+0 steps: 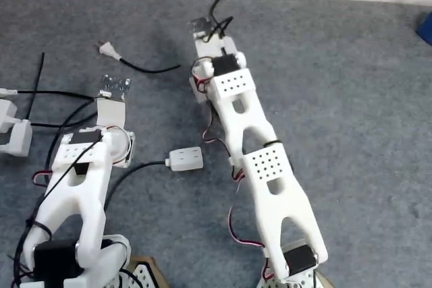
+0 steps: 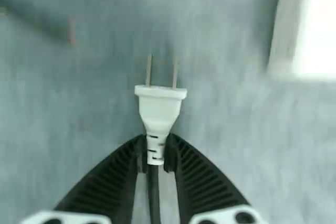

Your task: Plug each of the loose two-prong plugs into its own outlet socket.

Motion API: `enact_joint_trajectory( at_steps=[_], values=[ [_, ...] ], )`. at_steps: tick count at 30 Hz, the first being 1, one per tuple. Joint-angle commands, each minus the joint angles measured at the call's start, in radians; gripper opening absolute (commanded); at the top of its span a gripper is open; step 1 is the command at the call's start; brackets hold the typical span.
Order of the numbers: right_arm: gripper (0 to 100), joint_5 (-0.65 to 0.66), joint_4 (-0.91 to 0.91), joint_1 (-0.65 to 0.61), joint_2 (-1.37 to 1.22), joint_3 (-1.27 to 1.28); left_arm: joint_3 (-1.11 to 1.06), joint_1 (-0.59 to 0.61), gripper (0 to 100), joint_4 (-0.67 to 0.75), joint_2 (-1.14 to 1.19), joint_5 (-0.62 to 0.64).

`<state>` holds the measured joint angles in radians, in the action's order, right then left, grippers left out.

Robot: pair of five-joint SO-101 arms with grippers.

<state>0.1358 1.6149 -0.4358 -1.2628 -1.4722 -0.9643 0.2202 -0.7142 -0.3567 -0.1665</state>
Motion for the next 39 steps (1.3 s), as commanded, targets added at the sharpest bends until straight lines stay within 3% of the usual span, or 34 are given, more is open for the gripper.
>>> enact_joint_trajectory(
  at_steps=[1, 6, 13, 19, 24, 33, 36, 39],
  values=[
    [0.5, 0.121, 0.153, 0.027, 0.143, 0.027, 0.013, 0.005, 14, 0.014, -0.036, 0.008],
    [0.5, 0.308, 0.151, 0.059, 0.302, 0.282, 0.015, 0.004, 14, 0.015, -0.030, 0.008],
    [0.5, 0.219, 0.153, 0.022, 0.719, 0.530, 0.013, 0.004, 14, 0.049, -0.028, 0.008],
    [0.5, 0.178, 0.142, -0.053, 1.145, 1.110, 0.013, 0.004, 14, 0.049, -0.028, 0.008],
    [0.5, 0.176, -0.044, -0.054, 1.400, 1.517, 0.051, -0.016, 14, 0.038, -0.028, 0.009],
    [0.5, 0.201, -0.536, -0.122, 1.724, 2.173, 0.355, -0.084, 15, -0.308, -0.028, 0.009],
    [0.5, 0.175, -0.679, -0.125, 1.724, 2.272, 0.469, -0.105, 17, -0.425, -0.030, 0.008],
    [0.5, 0.173, -0.707, -0.145, 1.725, 2.273, 0.544, -0.133, 21, -0.523, -0.030, 0.006]
  ],
)
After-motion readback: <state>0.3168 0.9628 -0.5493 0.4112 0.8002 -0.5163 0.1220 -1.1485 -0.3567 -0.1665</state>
